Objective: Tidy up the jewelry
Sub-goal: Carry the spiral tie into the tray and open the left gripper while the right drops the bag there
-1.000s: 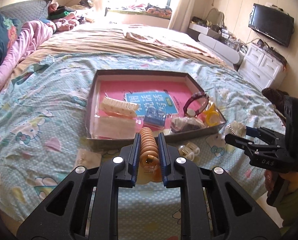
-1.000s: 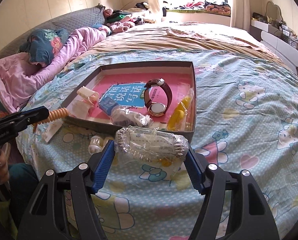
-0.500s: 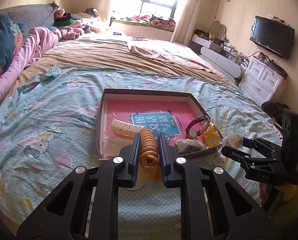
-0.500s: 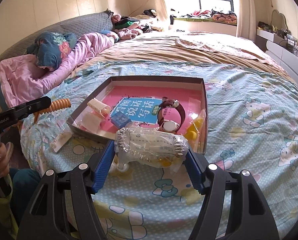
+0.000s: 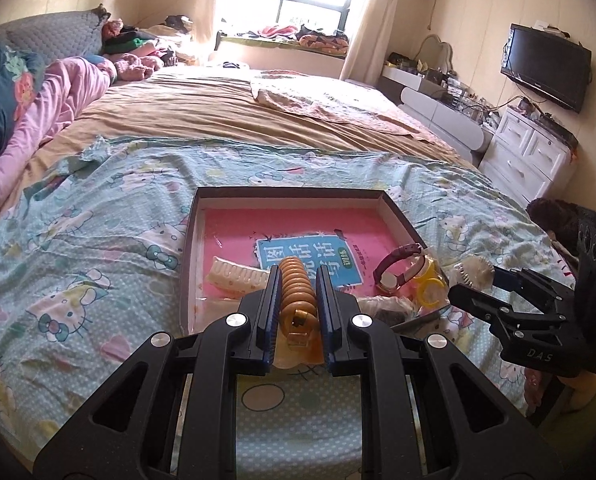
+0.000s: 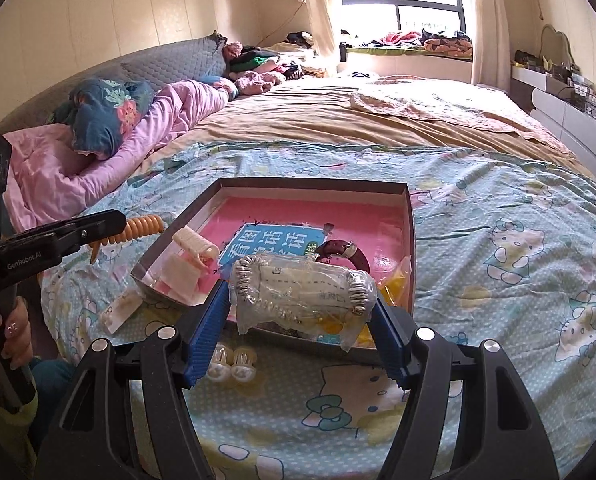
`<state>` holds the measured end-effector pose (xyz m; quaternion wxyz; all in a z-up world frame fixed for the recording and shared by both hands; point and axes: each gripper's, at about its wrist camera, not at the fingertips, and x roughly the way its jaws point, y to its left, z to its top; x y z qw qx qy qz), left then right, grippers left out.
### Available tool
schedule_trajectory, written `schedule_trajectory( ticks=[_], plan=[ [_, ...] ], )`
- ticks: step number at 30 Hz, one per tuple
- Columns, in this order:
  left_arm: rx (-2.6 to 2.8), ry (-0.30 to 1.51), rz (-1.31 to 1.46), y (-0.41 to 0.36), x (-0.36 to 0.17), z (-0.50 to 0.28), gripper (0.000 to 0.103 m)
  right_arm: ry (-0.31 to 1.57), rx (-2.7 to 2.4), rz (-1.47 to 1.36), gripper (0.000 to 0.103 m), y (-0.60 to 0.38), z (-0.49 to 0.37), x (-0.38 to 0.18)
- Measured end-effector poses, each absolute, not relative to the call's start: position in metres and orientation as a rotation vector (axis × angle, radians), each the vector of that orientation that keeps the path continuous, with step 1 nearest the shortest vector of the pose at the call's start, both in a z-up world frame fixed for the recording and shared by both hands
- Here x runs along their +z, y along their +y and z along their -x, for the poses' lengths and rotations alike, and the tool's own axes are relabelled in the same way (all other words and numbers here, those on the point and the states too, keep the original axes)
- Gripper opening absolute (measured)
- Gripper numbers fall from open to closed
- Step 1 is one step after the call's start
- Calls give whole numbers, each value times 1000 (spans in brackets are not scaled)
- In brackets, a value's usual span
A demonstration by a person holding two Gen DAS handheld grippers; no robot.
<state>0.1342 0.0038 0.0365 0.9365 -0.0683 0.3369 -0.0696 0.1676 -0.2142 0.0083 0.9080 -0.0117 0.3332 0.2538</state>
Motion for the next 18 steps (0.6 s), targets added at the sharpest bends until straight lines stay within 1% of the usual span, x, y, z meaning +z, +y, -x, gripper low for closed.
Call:
schedule_trajectory(
  ticks=[7, 18],
  plan=[
    [-148, 722, 129, -4, 23, -156, 10, 690, 504, 20, 66, -216, -179, 5],
    [-178, 769, 108, -19, -6, -190, 10, 745, 474, 39, 66, -212, -199, -21]
  ],
)
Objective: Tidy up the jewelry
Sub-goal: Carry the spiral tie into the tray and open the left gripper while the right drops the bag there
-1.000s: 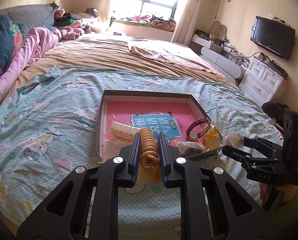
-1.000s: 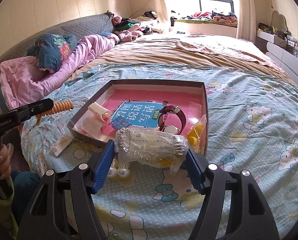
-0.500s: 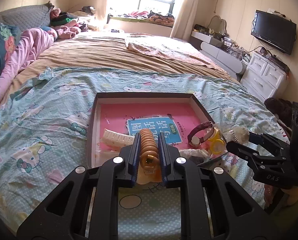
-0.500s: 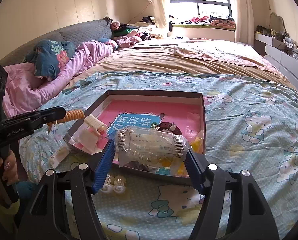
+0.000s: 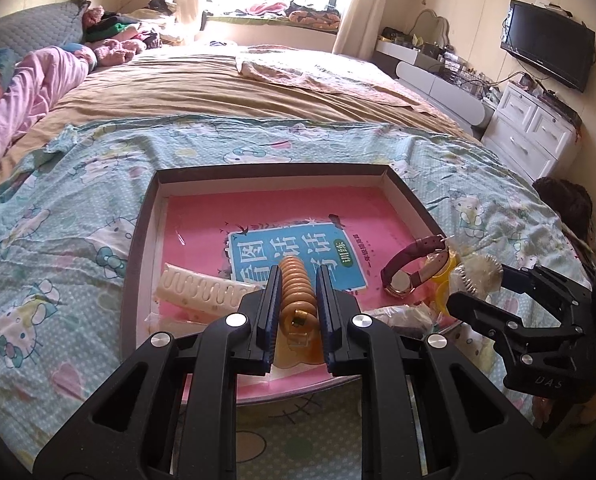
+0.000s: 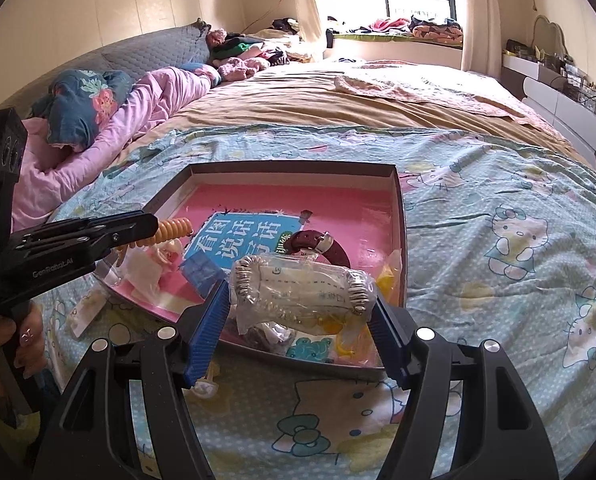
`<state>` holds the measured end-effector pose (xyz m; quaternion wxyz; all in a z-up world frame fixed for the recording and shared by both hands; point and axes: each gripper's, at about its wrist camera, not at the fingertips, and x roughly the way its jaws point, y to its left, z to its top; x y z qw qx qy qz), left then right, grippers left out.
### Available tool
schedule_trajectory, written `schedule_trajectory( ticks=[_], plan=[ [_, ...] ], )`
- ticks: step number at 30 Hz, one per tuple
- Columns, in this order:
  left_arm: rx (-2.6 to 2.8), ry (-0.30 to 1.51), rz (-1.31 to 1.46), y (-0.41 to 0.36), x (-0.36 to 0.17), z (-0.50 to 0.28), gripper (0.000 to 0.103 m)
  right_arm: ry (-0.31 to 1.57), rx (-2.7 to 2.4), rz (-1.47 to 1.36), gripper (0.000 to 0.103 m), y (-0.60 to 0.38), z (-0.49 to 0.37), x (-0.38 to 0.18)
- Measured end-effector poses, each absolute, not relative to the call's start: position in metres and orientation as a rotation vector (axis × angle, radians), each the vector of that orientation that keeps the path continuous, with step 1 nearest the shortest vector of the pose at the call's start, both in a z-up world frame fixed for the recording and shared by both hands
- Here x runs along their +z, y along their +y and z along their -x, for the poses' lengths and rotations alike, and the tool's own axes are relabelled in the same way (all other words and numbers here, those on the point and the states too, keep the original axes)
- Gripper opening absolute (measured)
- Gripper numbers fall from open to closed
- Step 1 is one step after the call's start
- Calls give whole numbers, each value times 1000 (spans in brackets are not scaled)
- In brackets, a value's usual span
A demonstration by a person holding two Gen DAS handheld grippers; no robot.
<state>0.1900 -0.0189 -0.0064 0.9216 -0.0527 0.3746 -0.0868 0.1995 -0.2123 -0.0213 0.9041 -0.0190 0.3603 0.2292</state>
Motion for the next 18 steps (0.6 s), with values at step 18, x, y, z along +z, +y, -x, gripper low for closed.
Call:
schedule_trajectory(
  ticks=[18],
  plan=[
    [-155, 818, 89, -15, -24, -197, 37, 792, 453, 34, 77, -200, -212, -42]
  ],
)
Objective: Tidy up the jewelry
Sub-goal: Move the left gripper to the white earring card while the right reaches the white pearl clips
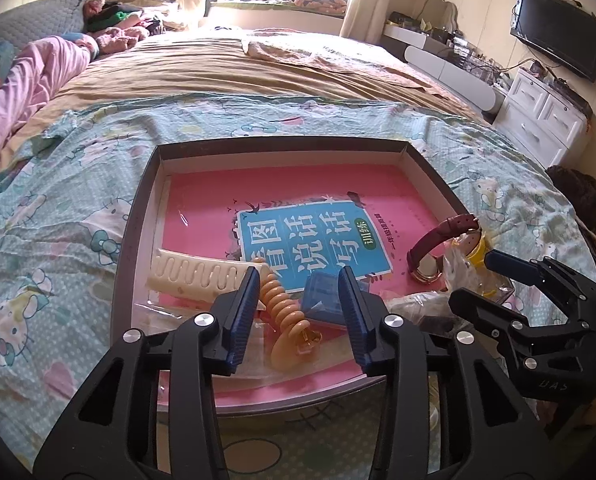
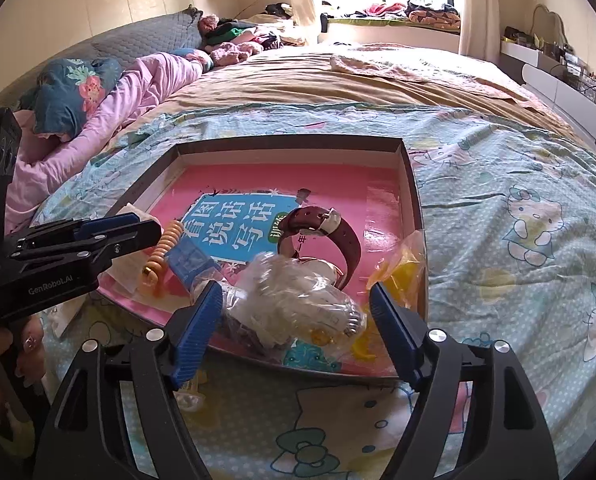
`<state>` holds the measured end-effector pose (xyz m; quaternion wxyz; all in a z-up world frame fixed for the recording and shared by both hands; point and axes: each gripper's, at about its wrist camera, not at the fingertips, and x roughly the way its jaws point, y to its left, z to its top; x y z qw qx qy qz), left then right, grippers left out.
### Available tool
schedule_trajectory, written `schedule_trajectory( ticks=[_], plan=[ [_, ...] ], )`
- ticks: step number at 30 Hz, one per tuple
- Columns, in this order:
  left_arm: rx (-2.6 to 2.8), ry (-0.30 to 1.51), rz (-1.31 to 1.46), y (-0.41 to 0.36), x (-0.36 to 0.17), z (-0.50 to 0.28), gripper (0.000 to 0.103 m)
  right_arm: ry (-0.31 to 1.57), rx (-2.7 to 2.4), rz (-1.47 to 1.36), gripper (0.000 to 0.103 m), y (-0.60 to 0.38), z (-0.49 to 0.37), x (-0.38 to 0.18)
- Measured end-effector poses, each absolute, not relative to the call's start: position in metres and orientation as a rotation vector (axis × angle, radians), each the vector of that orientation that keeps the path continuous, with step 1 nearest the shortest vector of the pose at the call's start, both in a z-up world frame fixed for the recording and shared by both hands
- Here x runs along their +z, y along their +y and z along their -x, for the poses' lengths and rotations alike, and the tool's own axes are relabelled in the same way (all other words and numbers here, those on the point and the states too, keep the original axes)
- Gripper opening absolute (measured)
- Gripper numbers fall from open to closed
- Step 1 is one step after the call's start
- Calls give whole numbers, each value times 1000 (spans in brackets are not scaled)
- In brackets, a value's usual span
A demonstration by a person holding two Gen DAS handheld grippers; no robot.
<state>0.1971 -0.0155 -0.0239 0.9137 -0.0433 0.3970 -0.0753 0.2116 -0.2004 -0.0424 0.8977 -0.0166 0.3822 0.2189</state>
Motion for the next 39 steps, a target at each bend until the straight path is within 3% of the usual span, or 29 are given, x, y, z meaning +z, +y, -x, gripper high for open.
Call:
schedule_trajectory(
  ticks=[7, 16, 39],
  plan=[
    [-147, 779, 91, -13, -9, -184, 64, 781, 470, 13, 85, -205, -200, -32],
    [-77, 733, 77, 7, 8, -160, 89, 775, 512, -3, 87, -201, -181, -19],
    [72, 833, 138, 82, -13, -107, 93, 881, 604, 42, 87, -161, -156, -38]
  ],
)
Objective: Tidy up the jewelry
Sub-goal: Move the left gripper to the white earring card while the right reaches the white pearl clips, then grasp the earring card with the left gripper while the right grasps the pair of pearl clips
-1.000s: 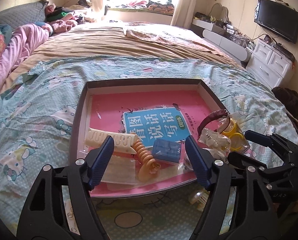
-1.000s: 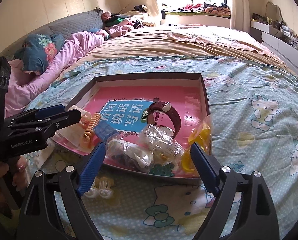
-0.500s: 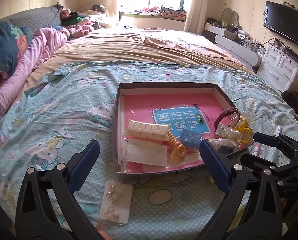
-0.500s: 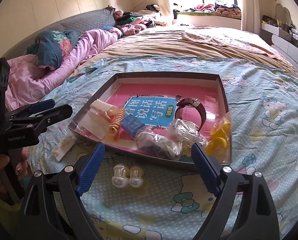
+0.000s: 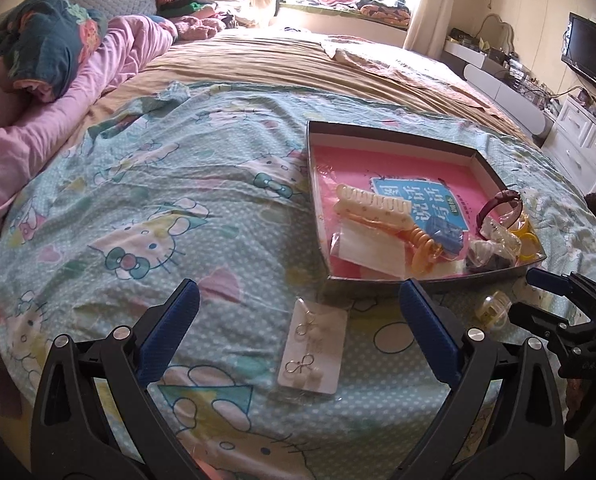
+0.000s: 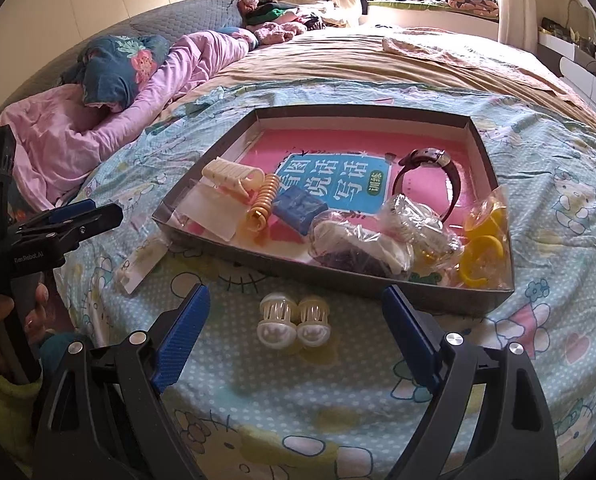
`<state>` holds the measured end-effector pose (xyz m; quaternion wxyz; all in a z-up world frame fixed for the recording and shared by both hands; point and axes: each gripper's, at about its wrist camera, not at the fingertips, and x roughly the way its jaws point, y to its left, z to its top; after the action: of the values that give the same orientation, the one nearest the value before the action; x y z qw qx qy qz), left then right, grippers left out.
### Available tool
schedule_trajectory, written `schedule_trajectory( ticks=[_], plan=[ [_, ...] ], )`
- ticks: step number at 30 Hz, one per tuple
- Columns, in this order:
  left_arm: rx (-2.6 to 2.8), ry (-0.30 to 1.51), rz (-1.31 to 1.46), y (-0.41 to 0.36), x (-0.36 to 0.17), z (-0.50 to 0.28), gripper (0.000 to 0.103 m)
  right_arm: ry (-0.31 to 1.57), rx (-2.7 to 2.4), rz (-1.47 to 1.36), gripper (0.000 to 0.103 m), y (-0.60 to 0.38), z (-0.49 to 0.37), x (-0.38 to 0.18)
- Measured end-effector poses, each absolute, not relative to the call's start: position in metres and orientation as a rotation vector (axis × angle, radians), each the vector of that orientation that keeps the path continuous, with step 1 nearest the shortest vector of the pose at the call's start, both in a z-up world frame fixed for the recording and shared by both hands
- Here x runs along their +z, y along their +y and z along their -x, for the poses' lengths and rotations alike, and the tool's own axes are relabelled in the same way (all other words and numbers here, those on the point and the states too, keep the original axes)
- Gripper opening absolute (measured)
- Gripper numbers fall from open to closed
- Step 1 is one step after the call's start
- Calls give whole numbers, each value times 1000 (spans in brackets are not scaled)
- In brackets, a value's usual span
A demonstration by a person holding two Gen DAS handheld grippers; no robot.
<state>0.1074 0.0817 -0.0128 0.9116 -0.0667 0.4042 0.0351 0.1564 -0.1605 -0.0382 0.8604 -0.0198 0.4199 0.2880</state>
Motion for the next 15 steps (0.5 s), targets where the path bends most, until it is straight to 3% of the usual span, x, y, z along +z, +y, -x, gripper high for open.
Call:
schedule_trajectory(
  ticks=[7, 15],
  plan=[
    [49, 906, 161, 84, -29, -105, 93, 930, 607, 64, 85, -147, -157, -58],
    [13, 1004, 115, 70, -52, -119, 93, 960, 587, 76, 75, -141, -163, -74]
  ],
)
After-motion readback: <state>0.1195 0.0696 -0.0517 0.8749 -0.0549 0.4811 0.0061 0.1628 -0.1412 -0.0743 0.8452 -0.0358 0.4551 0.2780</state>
